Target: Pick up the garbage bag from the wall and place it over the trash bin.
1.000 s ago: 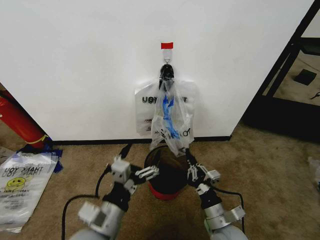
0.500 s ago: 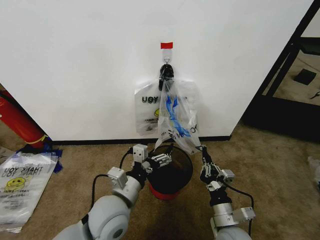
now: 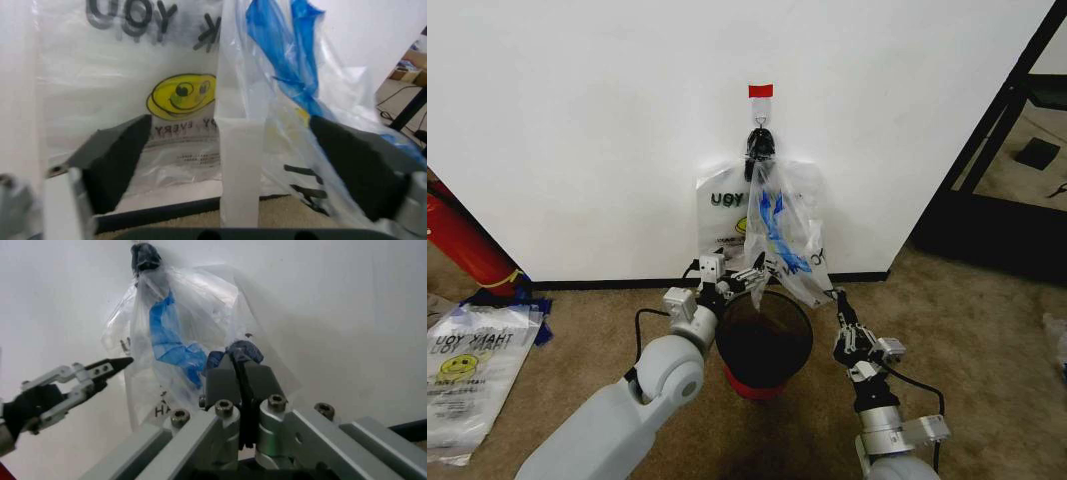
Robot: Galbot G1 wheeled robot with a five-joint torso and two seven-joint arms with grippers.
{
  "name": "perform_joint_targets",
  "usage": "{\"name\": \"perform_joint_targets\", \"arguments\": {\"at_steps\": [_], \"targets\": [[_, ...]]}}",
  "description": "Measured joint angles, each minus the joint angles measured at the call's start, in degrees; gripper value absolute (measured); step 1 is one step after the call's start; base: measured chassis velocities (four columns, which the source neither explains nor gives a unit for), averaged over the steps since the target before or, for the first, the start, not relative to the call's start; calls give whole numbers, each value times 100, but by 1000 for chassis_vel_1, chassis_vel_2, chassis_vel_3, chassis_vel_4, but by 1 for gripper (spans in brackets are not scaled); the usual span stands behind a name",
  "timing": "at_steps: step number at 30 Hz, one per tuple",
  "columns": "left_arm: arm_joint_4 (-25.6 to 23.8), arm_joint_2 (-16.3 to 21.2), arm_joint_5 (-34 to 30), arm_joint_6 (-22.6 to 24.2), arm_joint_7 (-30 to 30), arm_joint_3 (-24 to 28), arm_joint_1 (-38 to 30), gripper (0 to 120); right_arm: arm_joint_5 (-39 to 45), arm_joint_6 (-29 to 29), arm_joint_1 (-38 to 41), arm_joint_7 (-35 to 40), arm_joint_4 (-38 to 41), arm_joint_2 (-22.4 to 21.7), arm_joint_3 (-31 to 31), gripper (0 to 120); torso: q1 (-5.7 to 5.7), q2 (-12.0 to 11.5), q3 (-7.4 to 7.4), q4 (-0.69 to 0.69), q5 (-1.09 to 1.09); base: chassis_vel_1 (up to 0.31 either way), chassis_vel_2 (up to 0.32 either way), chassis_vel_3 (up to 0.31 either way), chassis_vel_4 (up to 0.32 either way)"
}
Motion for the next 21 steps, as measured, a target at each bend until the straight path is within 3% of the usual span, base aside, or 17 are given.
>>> {"name": "perform_joint_targets", "arguments": {"at_steps": [12, 21], "targets": [[326, -202, -121, 179, -77, 172, -200, 42, 120, -88, -117, 66, 268, -70, 54, 0, 0, 1, 0, 0, 1, 0, 0, 0, 0], [386, -353, -138, 187, -76, 269, -267, 16, 121, -97, -191, 78, 331, -105, 47, 0, 0, 1, -1, 0, 1, 0, 0, 0, 0]]}}
